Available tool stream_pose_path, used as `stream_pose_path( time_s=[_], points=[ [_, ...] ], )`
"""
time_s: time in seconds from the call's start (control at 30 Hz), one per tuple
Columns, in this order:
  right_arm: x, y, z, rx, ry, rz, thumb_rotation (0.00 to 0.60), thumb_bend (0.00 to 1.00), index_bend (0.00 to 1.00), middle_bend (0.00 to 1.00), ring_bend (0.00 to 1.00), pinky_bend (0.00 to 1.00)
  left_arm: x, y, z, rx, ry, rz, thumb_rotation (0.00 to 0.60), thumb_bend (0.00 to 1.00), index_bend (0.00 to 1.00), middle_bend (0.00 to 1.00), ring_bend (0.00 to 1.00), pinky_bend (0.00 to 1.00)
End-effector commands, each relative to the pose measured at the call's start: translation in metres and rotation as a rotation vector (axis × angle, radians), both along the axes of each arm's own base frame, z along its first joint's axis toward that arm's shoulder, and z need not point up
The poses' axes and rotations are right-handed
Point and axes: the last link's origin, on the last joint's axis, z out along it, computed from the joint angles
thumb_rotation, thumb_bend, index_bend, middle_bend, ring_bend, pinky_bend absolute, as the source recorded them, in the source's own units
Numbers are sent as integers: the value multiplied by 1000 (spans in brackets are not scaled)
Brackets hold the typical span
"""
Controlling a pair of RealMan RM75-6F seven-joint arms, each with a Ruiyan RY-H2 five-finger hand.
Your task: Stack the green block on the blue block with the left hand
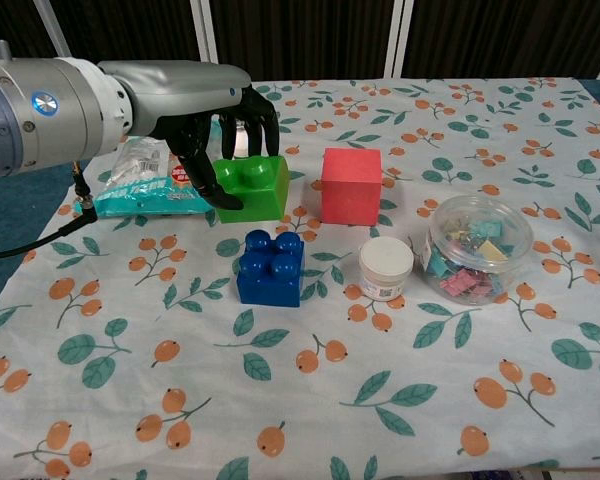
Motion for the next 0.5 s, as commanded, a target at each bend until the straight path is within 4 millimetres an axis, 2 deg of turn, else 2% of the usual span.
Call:
stream_pose_path(
  time_s=[0.03,0.5],
  points=[
    [0,0,0,0,-1,0,600,98,0,0,0,205,1,-1,-1,-3,-1,0,600,311,470,482,404,499],
    [0,0,0,0,2,1,600,99,0,0,0,205,1,-1,0,-3,3,-6,600,311,471,483,405,499]
  ],
)
